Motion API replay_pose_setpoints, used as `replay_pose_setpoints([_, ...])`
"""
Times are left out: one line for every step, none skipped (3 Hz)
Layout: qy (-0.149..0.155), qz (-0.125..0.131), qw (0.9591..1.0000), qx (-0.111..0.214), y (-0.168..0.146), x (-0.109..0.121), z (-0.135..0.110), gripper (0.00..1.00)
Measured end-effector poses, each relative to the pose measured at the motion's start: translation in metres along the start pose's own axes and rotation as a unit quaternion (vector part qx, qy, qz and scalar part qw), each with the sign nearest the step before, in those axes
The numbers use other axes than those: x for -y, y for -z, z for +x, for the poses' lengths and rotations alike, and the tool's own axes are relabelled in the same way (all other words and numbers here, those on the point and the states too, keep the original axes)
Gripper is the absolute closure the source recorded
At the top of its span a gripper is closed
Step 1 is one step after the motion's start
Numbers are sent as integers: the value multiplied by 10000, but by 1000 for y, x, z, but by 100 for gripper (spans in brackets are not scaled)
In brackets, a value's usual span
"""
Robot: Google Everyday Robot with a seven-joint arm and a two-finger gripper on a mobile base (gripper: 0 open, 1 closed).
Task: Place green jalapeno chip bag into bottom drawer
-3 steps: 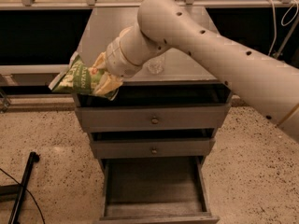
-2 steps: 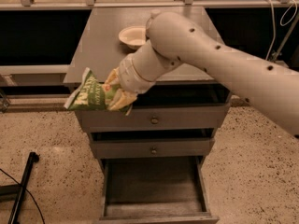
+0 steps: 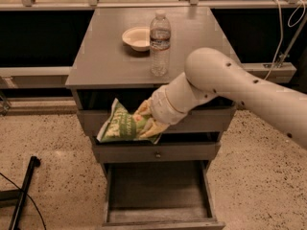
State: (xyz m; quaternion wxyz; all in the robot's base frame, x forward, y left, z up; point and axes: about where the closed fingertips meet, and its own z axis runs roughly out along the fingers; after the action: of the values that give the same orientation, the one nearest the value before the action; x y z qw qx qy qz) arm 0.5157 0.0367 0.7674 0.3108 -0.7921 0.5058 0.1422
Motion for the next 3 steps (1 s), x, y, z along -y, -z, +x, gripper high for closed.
replay_pose_setpoints([-432,-42,9991,20,-14,-23,40,91])
replay_pose_setpoints([-845,-125,9963,74,-35,-40,79,90])
replay_pose_setpoints([-845,-126,9963,74,-35,-40,79,90])
